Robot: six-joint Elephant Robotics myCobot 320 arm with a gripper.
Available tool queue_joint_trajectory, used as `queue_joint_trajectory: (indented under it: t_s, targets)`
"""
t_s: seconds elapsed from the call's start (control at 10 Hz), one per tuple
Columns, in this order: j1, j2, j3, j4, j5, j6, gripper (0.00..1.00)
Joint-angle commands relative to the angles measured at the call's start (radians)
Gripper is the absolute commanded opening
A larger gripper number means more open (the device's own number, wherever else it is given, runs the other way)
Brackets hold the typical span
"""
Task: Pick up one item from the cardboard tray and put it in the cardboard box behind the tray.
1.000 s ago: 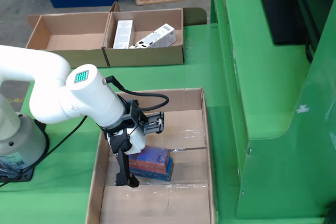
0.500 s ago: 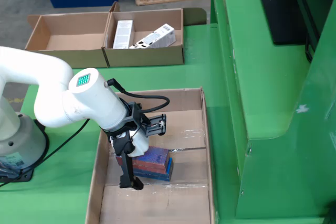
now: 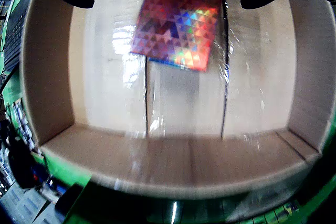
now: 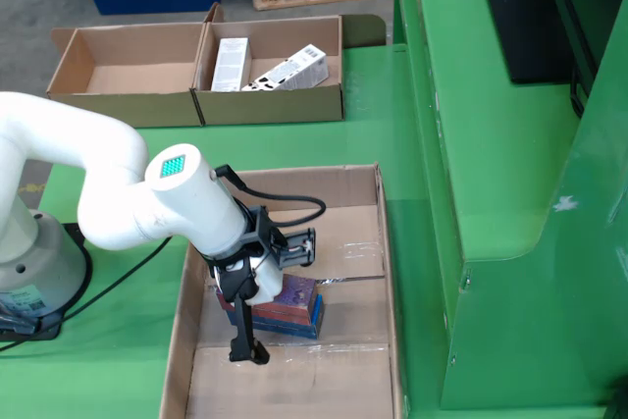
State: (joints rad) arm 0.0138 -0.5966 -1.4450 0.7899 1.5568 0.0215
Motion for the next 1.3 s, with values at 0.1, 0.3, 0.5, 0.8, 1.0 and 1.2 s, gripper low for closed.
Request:
queue_joint_trajectory:
  t_s: [0.1,0.3,0.5,0.8,1.0,1.2]
  targets:
    - [0.001,-0.01,0.028,0.007,0.004,0.0,1.0]
    - [0.01,-0.014,0.022,0.018,0.0,0.005,1.0]
    - [0.01,-0.014,0.022,0.018,0.0,0.005,1.0]
    - [0.01,-0.014,0.022,0.018,0.0,0.005,1.0]
    - [0.01,-0.014,0.022,0.018,0.0,0.005,0.8]
    - [0.01,-0.014,0.022,0.018,0.0,0.005,0.6]
